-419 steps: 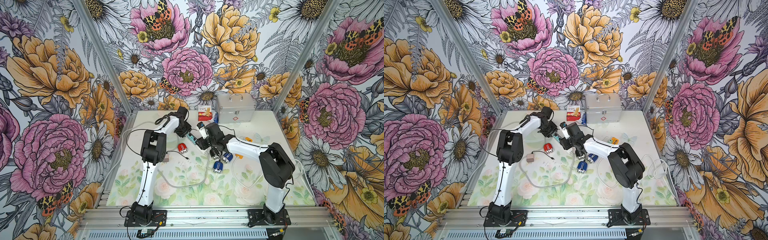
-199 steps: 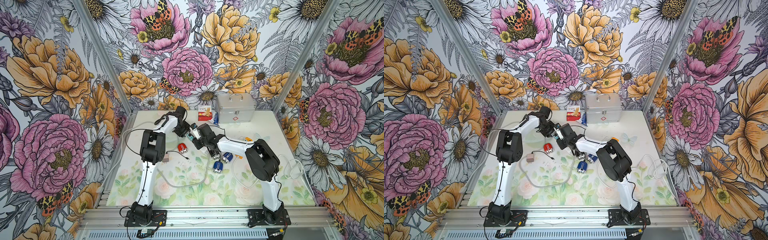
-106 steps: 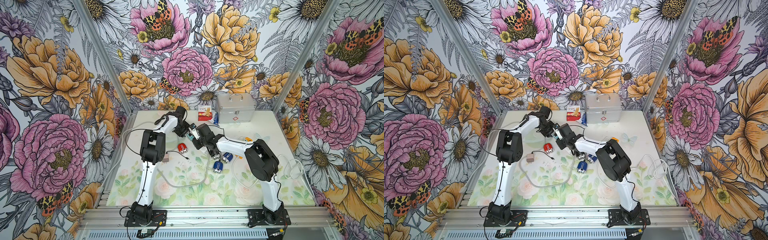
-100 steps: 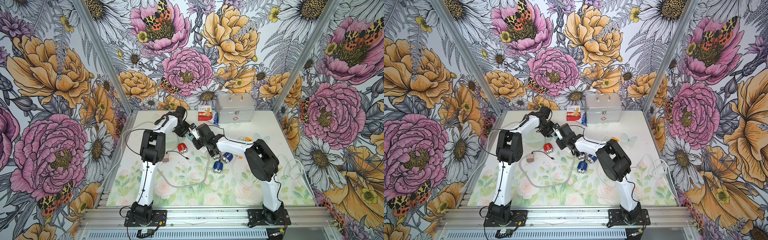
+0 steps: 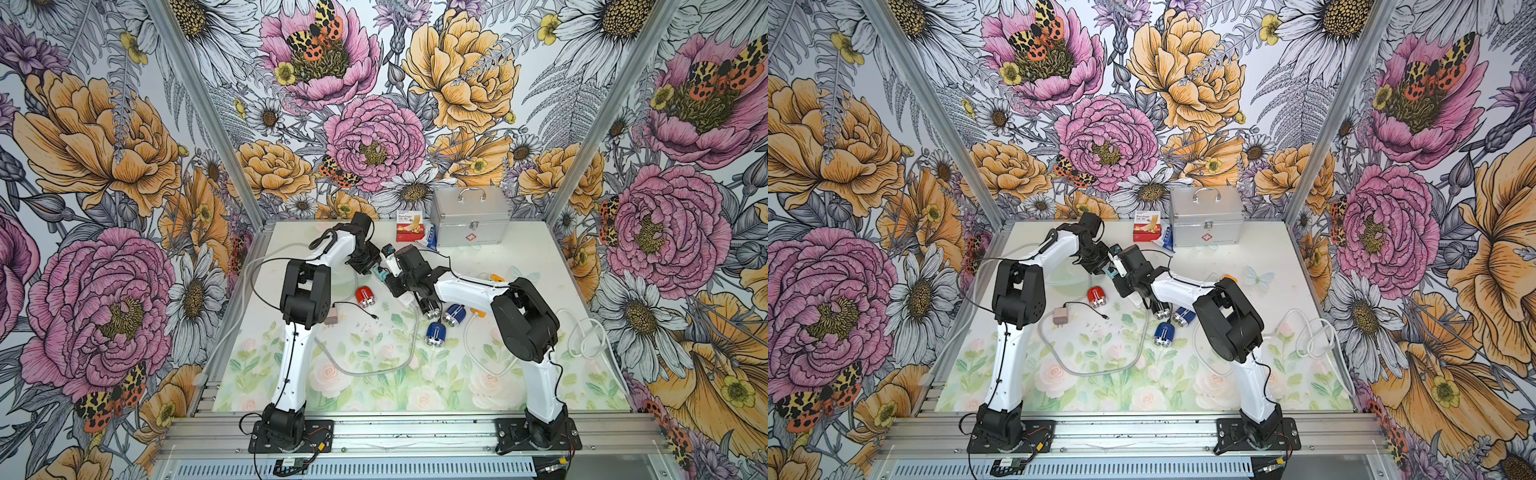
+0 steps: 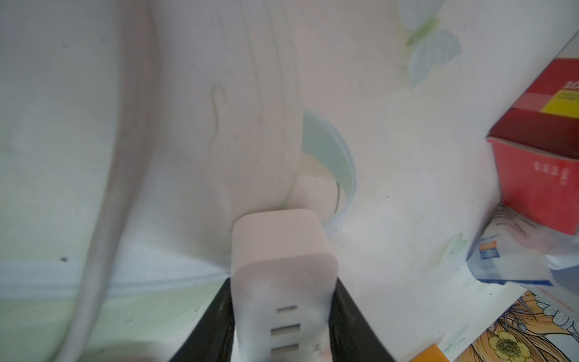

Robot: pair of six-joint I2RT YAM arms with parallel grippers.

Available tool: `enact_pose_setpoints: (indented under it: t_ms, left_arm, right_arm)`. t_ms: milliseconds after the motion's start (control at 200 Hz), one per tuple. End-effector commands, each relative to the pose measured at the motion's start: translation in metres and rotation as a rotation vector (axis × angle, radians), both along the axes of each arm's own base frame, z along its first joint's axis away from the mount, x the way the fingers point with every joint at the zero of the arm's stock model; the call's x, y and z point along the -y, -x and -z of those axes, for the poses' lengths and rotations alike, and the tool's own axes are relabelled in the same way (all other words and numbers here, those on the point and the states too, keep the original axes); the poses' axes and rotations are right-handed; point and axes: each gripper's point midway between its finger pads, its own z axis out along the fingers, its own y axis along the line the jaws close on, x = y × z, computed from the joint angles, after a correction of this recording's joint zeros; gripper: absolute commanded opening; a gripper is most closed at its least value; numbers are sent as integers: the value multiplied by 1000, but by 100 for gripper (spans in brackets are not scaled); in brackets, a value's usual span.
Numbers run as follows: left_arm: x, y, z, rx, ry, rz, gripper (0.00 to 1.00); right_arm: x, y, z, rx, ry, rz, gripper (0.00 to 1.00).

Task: Unplug the electric shaver
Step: Remove the plug from the socket.

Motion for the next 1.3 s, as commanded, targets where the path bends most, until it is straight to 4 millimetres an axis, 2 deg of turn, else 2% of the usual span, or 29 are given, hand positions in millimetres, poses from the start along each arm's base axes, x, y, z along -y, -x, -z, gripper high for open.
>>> enact_pose_setpoints:
  t_ms: [0,135,275,415,545,630,670,705,861,1021,1151,1211,1241,1251,1296]
  left_arm:
    - [7,22,40,-130,17,0,31]
    - [7,23,40,-132,20,1,30]
    - [8,24,42,-138,20,1,30]
    - [10,25,43,-140,19,3,30]
    - [10,25,43,-140,18,3,30]
    - [10,25,44,-140,15,2,29]
    - [9,25,44,-142,15,2,29]
    - [9,26,44,-142,14,2,29]
    - [10,27,45,-145,12,0,29]
    - [10,26,45,-145,12,-1,29]
    - [8,25,44,-141,8,-6,29]
    - [9,26,44,-141,6,-2,29]
    - [10,27,45,-142,5,0,29]
    - [9,27,45,-143,4,-1,29]
    - [10,27,45,-143,3,1,29]
  right_arm:
    - [-17,3,-50,192,40,-37,11]
    - [-2,-6,-54,263,127,34,9]
    - [2,-6,-65,238,56,57,8]
    - [-21,13,-64,49,-170,-12,9]
    - [-37,30,-58,-13,-230,-49,8]
    - [-35,32,-57,43,-170,-45,8]
    - [-26,26,-58,94,-120,-23,7]
    - [-31,34,-56,136,-67,-34,7]
    - [-16,29,-52,284,131,21,5]
    - [-12,28,-51,308,170,40,5]
    - [-11,30,-59,257,81,38,4]
    - [-13,33,-58,156,-37,1,4]
    - [-21,41,-56,84,-110,-40,4]
    - [-15,36,-55,68,-126,-27,4]
    - [-17,39,-53,-9,-197,-51,4]
